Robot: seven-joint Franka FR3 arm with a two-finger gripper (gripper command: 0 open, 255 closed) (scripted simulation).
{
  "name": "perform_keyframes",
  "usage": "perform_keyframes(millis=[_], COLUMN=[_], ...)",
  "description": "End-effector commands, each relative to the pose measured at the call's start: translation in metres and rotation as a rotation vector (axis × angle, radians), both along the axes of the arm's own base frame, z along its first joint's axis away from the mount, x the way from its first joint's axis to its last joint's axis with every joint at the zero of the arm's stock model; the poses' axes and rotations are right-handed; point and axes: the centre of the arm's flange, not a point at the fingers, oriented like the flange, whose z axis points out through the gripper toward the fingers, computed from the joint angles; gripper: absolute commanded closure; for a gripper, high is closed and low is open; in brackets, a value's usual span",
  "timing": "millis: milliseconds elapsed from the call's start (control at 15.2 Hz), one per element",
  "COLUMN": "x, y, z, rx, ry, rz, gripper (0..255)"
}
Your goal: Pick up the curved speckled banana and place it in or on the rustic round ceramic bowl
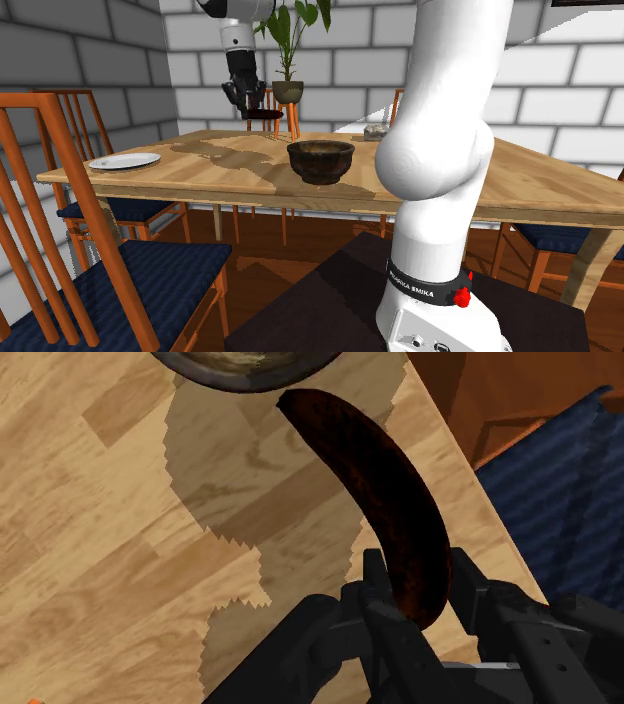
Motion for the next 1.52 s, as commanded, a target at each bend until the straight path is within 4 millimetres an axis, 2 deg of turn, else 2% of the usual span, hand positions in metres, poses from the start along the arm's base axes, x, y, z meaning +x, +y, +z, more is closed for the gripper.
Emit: perform_keyframes(millis=[0, 660, 726, 1452], x=[-0.029, -0.153, -0.171, -0.171], y=[-0.01, -0.054, -0.061, -0.061], z=[0.002, 0.003, 0.003, -0.055], rx=[0.001, 0.001, 0.001, 0.001], ry=[0.0, 0.0, 0.0, 0.0], rz=[0.0, 0.0, 0.0, 0.0], gripper=[255, 255, 255, 255])
